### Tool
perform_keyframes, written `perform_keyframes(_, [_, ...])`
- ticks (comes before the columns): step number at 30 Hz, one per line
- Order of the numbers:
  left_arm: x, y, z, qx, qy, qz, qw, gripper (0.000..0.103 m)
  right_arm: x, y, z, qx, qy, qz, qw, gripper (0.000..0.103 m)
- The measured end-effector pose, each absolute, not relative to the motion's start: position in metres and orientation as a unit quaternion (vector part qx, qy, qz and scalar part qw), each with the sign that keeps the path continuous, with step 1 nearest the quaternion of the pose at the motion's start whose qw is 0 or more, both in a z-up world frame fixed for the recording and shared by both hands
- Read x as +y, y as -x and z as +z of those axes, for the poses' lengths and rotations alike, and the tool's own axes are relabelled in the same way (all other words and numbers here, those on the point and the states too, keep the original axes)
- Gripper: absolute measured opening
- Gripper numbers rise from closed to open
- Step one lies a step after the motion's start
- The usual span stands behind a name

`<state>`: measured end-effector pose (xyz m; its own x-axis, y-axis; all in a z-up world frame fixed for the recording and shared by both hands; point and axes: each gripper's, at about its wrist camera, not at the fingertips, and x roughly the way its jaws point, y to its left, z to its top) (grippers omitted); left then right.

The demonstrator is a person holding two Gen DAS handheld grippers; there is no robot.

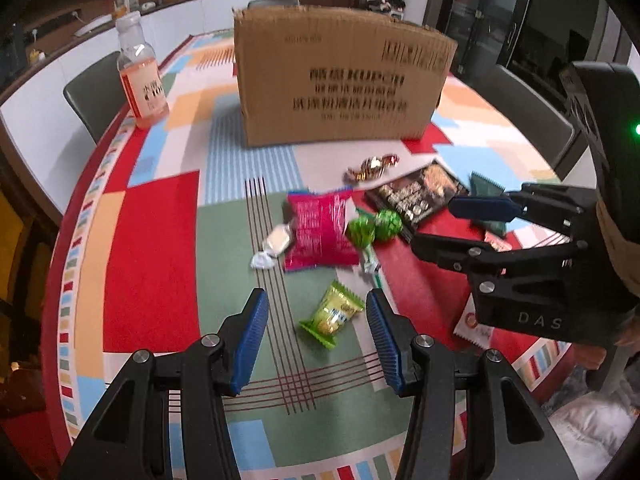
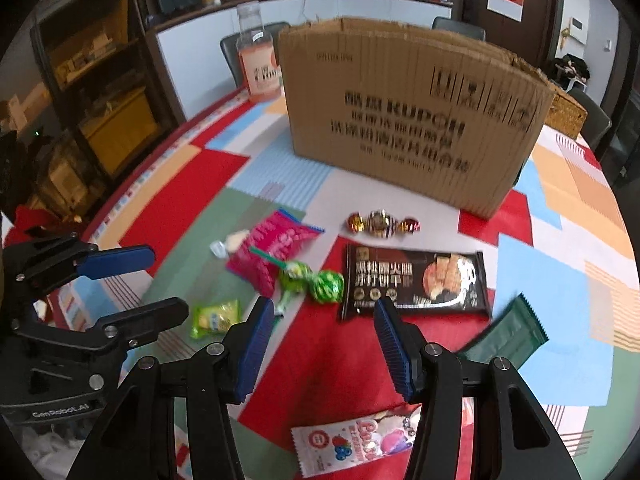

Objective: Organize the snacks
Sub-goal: 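Move both tools back down to the remaining snacks on the table, then grasp yellow-green packet with left tool while right tool grasps green lollipop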

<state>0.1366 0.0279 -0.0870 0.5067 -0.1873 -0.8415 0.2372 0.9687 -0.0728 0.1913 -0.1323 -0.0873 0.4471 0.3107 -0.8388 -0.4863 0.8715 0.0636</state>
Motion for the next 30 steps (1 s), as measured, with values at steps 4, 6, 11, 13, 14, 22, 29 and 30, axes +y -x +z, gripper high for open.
perform_keyframes(4, [0.027,-0.14,-0.1,0.499,-0.029,-0.128,0.857,0.05,-0.131,-0.195,-0.097,0.478,0.104,0.231,0.841,0.053])
perform_keyframes(6, [0.026,-0.142,-0.104,0.505,-0.025,-0.129,0.853,0.05,-0.131,-0.197,-0.1,0.48,0.106,0.23,0.84,0.053])
perform_keyframes(11, [0.024,-0.147,-0.118,0.519,-0.024,-0.129,0.845,0.05,-0.129,-0.204,-0.108,0.488,0.11,0.227,0.836,0.05])
perform_keyframes(13, [0.023,-0.149,-0.121,0.521,-0.024,-0.127,0.844,0.05,-0.128,-0.206,-0.11,0.49,0.111,0.227,0.834,0.05])
perform_keyframes(14, [0.023,-0.15,-0.123,0.522,-0.025,-0.125,0.843,0.05,-0.128,-0.207,-0.111,0.491,0.112,0.227,0.834,0.05])
perform_keyframes(22, [0.017,-0.156,-0.128,0.52,-0.022,-0.123,0.845,0.049,-0.125,-0.214,-0.118,0.496,0.111,0.229,0.83,0.046])
perform_keyframes(29, [0.017,-0.165,-0.128,0.515,-0.001,-0.132,0.847,0.031,-0.122,-0.223,-0.122,0.493,0.111,0.233,0.831,0.042])
perform_keyframes(30, [0.018,-0.166,-0.128,0.515,0.003,-0.133,0.847,0.031,-0.121,-0.224,-0.122,0.492,0.112,0.233,0.831,0.041])
